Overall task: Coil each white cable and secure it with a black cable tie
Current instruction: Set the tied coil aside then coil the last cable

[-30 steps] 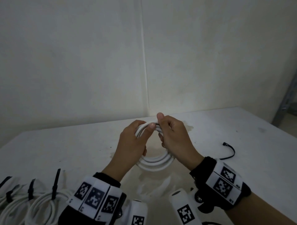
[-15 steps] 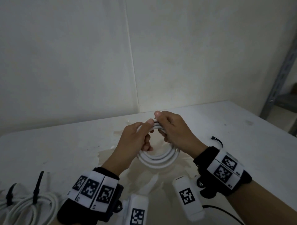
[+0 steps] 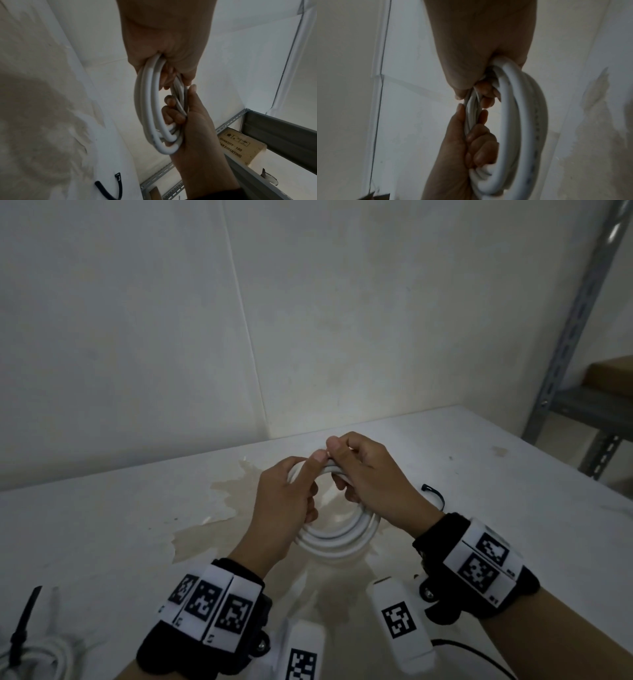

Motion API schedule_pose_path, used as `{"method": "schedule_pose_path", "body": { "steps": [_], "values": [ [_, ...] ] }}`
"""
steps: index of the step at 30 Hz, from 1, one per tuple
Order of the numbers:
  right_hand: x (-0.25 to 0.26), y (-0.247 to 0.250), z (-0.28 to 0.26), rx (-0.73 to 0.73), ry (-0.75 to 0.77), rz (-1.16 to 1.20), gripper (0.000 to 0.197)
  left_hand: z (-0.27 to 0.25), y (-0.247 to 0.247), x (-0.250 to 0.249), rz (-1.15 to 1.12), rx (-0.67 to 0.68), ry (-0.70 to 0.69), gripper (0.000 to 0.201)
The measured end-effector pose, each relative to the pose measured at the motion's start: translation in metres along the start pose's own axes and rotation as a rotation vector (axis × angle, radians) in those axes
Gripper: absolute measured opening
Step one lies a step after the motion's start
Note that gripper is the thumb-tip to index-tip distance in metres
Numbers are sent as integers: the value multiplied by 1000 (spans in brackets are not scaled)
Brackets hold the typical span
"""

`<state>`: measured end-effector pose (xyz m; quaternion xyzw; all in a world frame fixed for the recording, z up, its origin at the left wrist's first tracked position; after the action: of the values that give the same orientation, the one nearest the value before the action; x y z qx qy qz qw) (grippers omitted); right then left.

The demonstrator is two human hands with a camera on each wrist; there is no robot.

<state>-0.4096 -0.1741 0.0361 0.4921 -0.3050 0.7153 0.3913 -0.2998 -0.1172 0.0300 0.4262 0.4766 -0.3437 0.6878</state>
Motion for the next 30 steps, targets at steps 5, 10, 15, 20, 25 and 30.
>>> {"method": "schedule_pose_path", "body": {
  "steps": [5, 10, 15, 20, 25, 30],
  "values": [
    [-2, 13, -2, -13, 64, 26, 22, 3, -11, 0, -30, -16, 1, 28],
    [-12, 20, -7, 26, -6, -15, 30, 2, -18, 9, -37, -18, 7, 27],
    [-22, 78, -6, -200, -185, -202, 38, 6, -9, 17, -104, -54, 55, 25],
    [-54, 150, -3, -423, -448, -606, 35, 8, -8, 23, -132, -75, 74, 25],
    [-75, 154, -4, -261, -713, -923, 29, 10, -7, 26, -153, -107, 80, 24],
    [-84, 139, 4, -186, -726, -950, 25, 11, -1, 29, -172, -146, 87, 25]
  ]
}}
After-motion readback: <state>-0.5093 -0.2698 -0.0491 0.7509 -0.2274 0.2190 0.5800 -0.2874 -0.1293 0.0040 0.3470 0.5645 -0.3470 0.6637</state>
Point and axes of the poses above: each hand's wrist, its own z-axis towards the middle knuckle, its own y-axis out of the back of the hand, x = y × z, the point moved 3 cm from there along z, towards the middle knuckle, and after that the axes turned 14 degrees about z, right-handed, at the moved point
